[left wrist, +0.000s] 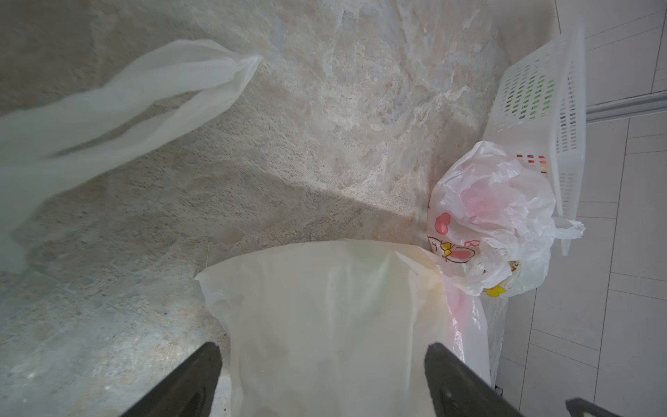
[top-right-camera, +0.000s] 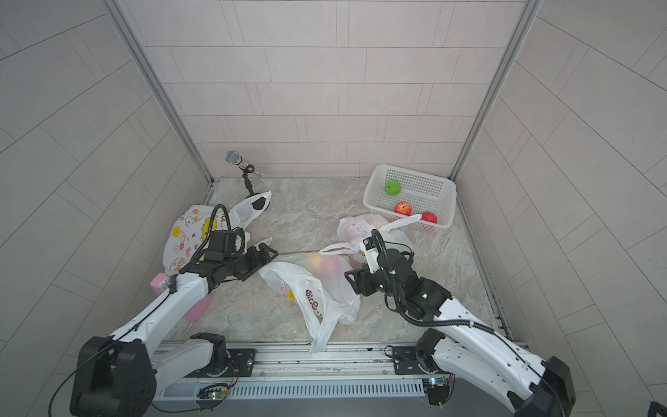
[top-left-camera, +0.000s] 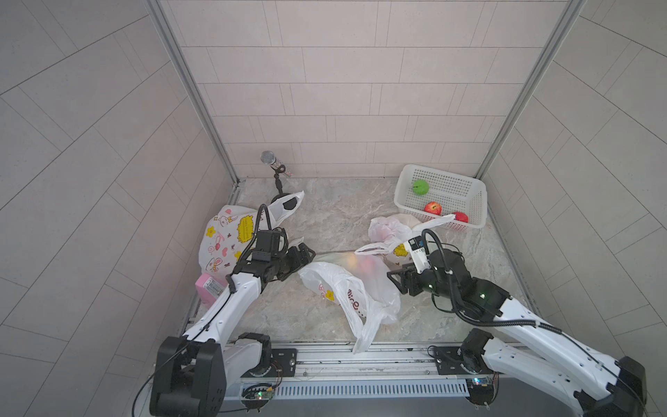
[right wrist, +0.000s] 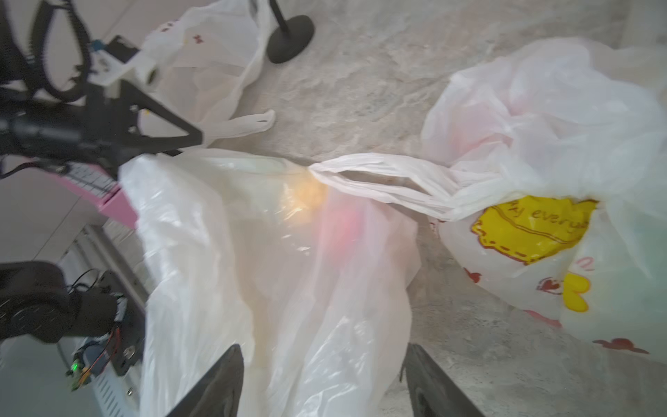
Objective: Untie the knot of a plastic bag & take out the apple
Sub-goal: Adjust the plastic bag at the center of the board.
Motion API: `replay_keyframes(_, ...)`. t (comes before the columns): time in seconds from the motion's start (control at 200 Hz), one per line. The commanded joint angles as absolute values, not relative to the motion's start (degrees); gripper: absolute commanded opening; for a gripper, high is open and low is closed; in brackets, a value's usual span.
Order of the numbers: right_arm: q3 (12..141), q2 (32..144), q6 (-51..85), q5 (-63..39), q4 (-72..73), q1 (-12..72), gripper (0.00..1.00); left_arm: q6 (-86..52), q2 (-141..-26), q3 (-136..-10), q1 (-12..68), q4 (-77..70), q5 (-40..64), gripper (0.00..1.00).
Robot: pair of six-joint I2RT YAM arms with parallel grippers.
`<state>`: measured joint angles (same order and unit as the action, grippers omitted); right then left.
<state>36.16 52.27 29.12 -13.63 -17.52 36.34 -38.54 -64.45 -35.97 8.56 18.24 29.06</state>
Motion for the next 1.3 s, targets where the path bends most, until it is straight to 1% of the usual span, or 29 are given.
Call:
replay_keyframes(0.0,38.18,61.57,31.52,-19.07,-14.06,32.88,0.72,-37.43,-65.3,-34.71,10.44,16.93,30.57,0.88)
replay_keyframes(0.09,40.4,69.4,31.46,-22.87,-11.27,33.09,0.71,-37.88,-65.18,-32.95,11.21,15.49,30.74,0.86)
replay_keyframes(0.135,41.37,72.66,31.44,-23.47,-10.37,33.58,0.7,-38.36,-65.13,-32.0,11.25,14.31,31.38,0.82)
replay_keyframes(0.175,42.47,75.33,30.77,-23.33,-9.82,34.17,0.69,-38.7,-65.34,-31.29,11.26,12.92,32.35,0.75)
replay_keyframes(0.2,43.3,76.84,30.52,-23.22,-9.6,34.48,0.66,-38.88,-65.6,-31.08,11.3,12.26,32.78,0.69)
replay_keyframes(0.23,44.49,78.66,30.25,-23.11,-9.5,34.65,0.57,-39.0,-66.01,-31.07,11.27,11.62,33.24,0.61)
replay_keyframes(0.285,47.65,81.52,29.92,-23.98,-9.78,34.79,0.34,-39.02,-66.99,-31.85,11.27,10.46,34.96,0.42)
replay_keyframes(0.33,51.0,83.07,29.16,-24.36,-10.65,35.15,0.17,-38.73,-67.78,-33.46,11.11,10.37,36.44,0.31)
replay_keyframes(0.37,54.35,83.93,27.93,-23.75,-12.04,35.64,0.06,-38.26,-68.32,-35.49,10.92,10.89,37.76,0.19)
replay_keyframes(0.4,57.04,84.3,26.61,-23.29,-13.32,36.05,0.0,-37.7,-68.42,-37.29,10.67,11.85,38.54,0.12)
replay_keyframes(0.465,61.95,84.2,23.02,-22.24,-16.37,37.01,0.0,-36.16,-67.4,-40.82,10.11,15.01,38.56,0.06)
replay_keyframes(0.525,64.51,82.87,20.08,-21.59,-17.45,37.82,0.0,-34.35,-65.02,-43.02,9.83,18.11,37.54,0.05)
replay_keyframes(0.58,63.5,80.77,18.21,-22.23,-15.1,38.36,0.0,-33.09,-62.07,-43.34,9.76,19.88,35.48,0.05)
replay_keyframes(0.6,62.38,79.99,17.89,-22.8,-13.59,38.47,0.0,-32.92,-60.87,-42.92,9.8,20.03,34.6,0.07)
replay_keyframes(0.62,60.74,79.28,17.84,-23.27,-11.74,38.49,0.0,-32.84,-59.77,-42.22,9.84,19.99,33.8,0.13)
replay_keyframes(0.64,58.93,78.57,17.99,-23.29,-9.75,38.5,0.0,-33.16,-58.73,-41.38,9.84,19.81,32.51,0.25)
replay_keyframes(0.675,55.47,77.64,18.49,-22.93,-6.43,38.41,0.0,-34.36,-56.97,-39.41,9.79,19.06,30.25,0.52)
replay_keyframes(0.695,53.62,77.26,18.73,-22.58,-4.98,38.33,0.0,-34.97,-56.1,-37.92,9.69,18.25,29.19,0.63)
replay_keyframes(0.751,48.86,76.99,19.41,-21.76,-1.64,37.59,0.0,-35.97,-54.05,-34.77,9.37,17.26,27.33,0.83)
replay_keyframes(0.781,46.51,77.16,20.19,-21.14,-0.08,36.81,0.0,-36.27,-53.25,-33.82,9.25,17.88,26.04,0.91)
replay_keyframes(0.791,45.86,77.23,20.56,-20.95,0.26,36.51,0.0,-36.36,-53.02,-33.59,9.23,18.16,25.65,0.97)
replay_keyframes(0.801,45.24,77.36,20.87,-20.68,0.57,36.13,0.0,-36.31,-52.83,-33.34,9.21,18.32,25.24,0.99)
replay_keyframes(0.886,41.91,78.13,23.91,-19.79,1.45,32.87,0.0,-36.41,-52.34,-32.66,9.03,19.5,23.61,1.0)
replay_keyframes(0.956,41.46,77.61,24.18,-17.94,-0.65,31.86,0.11,-36.65,-53.81,-33.15,9.05,20.04,23.45,1.0)
replay_keyframes(0.976,41.68,77.17,23.75,-17.04,-1.68,31.82,0.15,-36.62,-54.43,-33.49,9.02,20.31,23.5,1.0)
replay_keyframes(1.011,42.28,76.09,23.31,-15.44,-4.17,31.82,0.25,-36.56,-55.5,-33.95,9.0,20.8,23.77,1.0)
replay_keyframes(1.106,43.71,71.91,22.29,-12.36,-10.69,31.99,0.43,-35.82,-57.88,-35.43,9.05,22.55,24.09,1.0)
replay_keyframes(1.191,43.57,67.35,21.34,-11.03,-13.49,33.25,0.49,-35.27,-59.46,-36.28,9.05,22.99,23.48,1.0)
replay_keyframes(1.296,41.97,64.11,20.74,-10.97,-11.49,35.14,0.56,-35.32,-62.55,-37.05,9.05,20.7,22.37,1.0)
